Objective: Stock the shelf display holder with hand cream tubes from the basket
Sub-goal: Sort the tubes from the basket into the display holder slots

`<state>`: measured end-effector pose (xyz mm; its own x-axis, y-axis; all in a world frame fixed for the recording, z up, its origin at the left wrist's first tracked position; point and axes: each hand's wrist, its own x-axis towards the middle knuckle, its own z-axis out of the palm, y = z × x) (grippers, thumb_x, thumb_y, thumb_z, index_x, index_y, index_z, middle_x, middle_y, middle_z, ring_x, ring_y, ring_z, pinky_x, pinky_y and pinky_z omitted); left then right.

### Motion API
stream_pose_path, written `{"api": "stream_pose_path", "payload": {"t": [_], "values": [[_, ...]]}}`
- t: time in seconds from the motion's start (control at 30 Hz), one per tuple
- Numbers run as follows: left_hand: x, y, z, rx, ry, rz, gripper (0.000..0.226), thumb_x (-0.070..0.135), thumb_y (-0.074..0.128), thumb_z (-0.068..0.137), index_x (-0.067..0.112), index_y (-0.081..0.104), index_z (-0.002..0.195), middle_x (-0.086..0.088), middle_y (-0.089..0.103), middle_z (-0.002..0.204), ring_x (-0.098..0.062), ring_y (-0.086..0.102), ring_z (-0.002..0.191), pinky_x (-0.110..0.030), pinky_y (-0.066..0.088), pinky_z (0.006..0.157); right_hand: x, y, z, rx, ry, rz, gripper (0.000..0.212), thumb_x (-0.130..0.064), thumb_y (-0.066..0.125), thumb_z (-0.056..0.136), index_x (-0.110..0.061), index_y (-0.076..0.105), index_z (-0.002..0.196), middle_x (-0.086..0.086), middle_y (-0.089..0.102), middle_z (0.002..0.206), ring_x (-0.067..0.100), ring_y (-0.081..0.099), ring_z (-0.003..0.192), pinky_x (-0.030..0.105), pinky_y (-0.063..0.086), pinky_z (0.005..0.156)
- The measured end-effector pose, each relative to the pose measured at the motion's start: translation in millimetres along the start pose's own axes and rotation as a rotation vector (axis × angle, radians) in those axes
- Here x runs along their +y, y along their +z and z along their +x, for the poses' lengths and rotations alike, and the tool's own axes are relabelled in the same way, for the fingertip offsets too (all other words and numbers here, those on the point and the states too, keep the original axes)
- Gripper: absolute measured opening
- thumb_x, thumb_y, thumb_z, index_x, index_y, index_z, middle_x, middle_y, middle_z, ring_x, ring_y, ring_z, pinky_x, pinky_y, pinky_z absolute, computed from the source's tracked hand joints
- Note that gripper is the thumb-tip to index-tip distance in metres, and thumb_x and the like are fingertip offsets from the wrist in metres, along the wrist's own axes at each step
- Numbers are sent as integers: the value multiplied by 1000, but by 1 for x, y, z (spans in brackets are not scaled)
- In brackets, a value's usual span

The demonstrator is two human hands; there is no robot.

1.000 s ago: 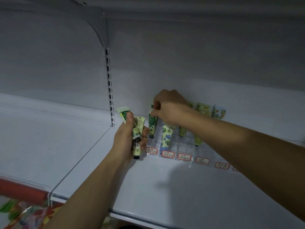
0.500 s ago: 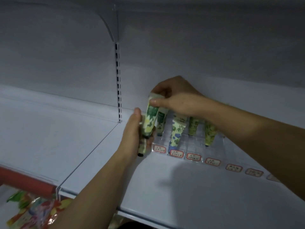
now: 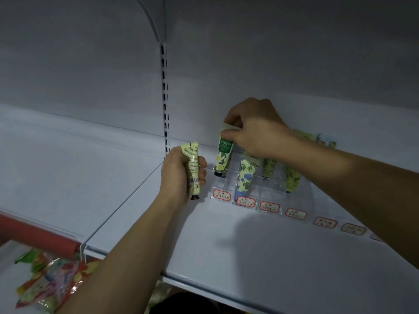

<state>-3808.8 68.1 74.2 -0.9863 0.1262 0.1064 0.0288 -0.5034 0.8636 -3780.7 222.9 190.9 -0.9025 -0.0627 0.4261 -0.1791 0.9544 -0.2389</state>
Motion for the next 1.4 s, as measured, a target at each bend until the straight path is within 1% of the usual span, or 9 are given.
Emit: {"api": "stream_pose_path", "payload": {"t": [0.3,0.5,0.73,0.87,0.93,1.07,1.2,1.3,1.4], "values": [[6,3,-6,-90,-147,-166,21,19,31,94,19,38,75,0,41,59,-13,34,44,-20,26,41,-8,11,-9,7,-56,-93,24,-30,80,85,-12,72,98,6,69,93,22,65,80,32,56,74],[7,6,-5,-127,-148,-145,25,17,42,98,20,35,74,2,35,57,-13,31,44,-20,26,41,-12,13,-2,-56,-5,-142,26,-30,85,78,-15,67,90,5,66,93,21,62,77,26,46,66],[8,2,-10,-207,-64,-187,27,33,39,82,13,56,77,-1,36,62,-15,32,50,-24,22,48,-10,22,-9,-59,-67,-255,31,-37,78,85,-9,67,91,9,67,88,26,63,71,36,57,66],[10,6,-15,-311,-109,-144,58,54,31,95,10,58,68,-3,34,58,-14,31,43,-20,19,44,-19,12,-21,87,-186,-22,28,-40,58,99,-18,73,103,-6,63,92,5,57,78,21,43,67],[9,10,-19,-381,-126,-154,78,70,20,95,9,59,65,-5,37,54,-13,33,39,-16,25,39,-25,4,-26,-31,-206,110,24,-40,58,99,-23,75,105,-16,62,89,-8,53,74,7,35,62],[4,19,-25,-530,-111,-162,83,79,17,86,6,55,81,-4,44,49,-10,39,36,-16,34,35,-17,0,-34,-196,-144,202,12,-32,71,93,-23,78,96,-26,58,60,-20,51,58,0,35,52],[-1,23,-31,-581,-77,-59,83,74,16,90,2,57,78,-9,46,54,-15,42,38,-19,37,39,1,-8,-44,-199,-67,353,7,-28,77,87,-22,77,87,-24,63,60,-5,55,55,10,41,56],[-3,26,-37,-575,48,182,80,63,29,96,-11,54,84,-16,48,57,-22,43,42,-22,35,43,21,-29,-53,-50,2,398,6,-25,79,85,-22,74,84,-13,68,72,-5,59,62,11,45,61],[-7,36,-46,-586,205,417,47,37,43,106,-4,52,86,-20,51,63,-20,47,45,-22,36,43,43,-51,-67,38,109,468,6,-23,76,88,-18,73,86,-4,73,72,3,67,64,23,54,64]]}}
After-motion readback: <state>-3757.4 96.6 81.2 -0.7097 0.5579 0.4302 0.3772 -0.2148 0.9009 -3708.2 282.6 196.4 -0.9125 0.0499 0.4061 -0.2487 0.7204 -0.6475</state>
